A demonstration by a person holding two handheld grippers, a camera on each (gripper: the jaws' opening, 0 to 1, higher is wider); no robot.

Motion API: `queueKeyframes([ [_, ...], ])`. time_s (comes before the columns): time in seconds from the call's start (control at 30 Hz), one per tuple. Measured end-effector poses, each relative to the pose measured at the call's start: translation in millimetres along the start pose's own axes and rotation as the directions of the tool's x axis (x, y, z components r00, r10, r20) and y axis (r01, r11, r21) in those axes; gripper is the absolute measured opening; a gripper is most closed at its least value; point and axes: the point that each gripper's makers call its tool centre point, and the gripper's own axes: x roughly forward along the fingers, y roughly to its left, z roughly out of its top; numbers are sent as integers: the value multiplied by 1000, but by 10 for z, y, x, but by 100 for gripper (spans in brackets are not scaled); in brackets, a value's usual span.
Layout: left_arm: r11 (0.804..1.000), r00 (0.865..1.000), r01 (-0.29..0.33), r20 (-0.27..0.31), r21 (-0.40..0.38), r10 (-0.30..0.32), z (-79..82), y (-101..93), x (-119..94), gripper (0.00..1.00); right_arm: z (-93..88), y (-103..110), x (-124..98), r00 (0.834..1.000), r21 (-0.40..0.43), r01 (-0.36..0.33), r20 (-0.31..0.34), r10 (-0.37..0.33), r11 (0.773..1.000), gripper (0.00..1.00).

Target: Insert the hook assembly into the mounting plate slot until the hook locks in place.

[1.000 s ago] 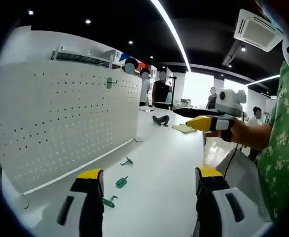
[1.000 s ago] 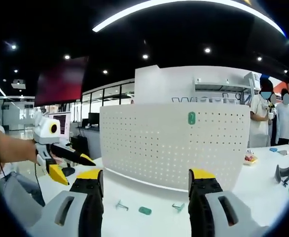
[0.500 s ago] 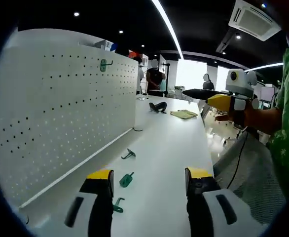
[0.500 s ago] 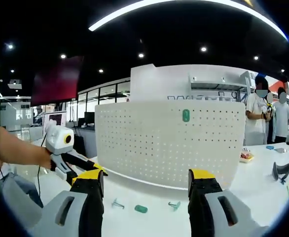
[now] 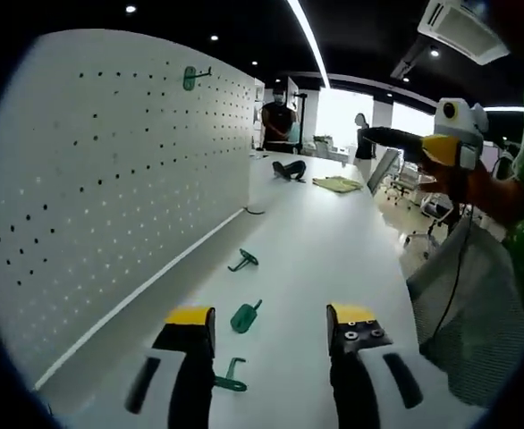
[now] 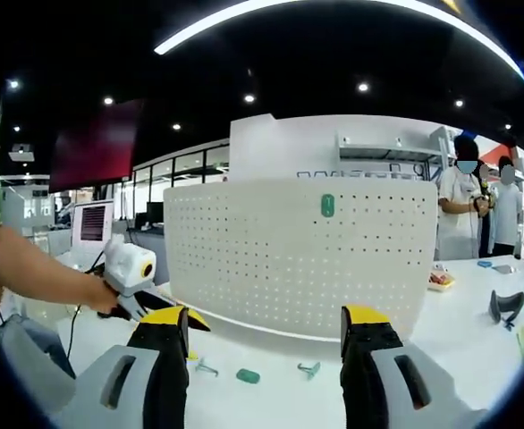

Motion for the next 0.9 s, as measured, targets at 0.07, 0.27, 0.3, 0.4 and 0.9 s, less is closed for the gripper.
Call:
queueKeyframes([
  [0.07, 1000, 1000, -6, -12, 8, 6, -8, 51, 44, 48, -10, -5, 11, 1000, 3, 1, -2, -1, 1000, 70],
  [0.27, 1000, 999, 2, -53, 18, -1, -33, 171, 216, 43, -29, -19, 29, 1000, 7, 4, -4, -4, 1000, 69],
  [0.3, 1000, 998, 4, -58, 19, -3, -40, 186, 237, 42, -31, -25, 31, 1000, 7, 5, -4, -5, 1000, 69],
  [0.4, 1000, 997, 14, -72, 20, -13, -57, 221, 301, 40, -27, -49, 27, 1000, 9, 12, -2, -12, 1000, 69],
  [0.9, 996, 977, 71, -203, 57, -58, -314, 350, 593, 34, -234, -120, 28, 998, 24, 27, -55, -25, 999, 69],
])
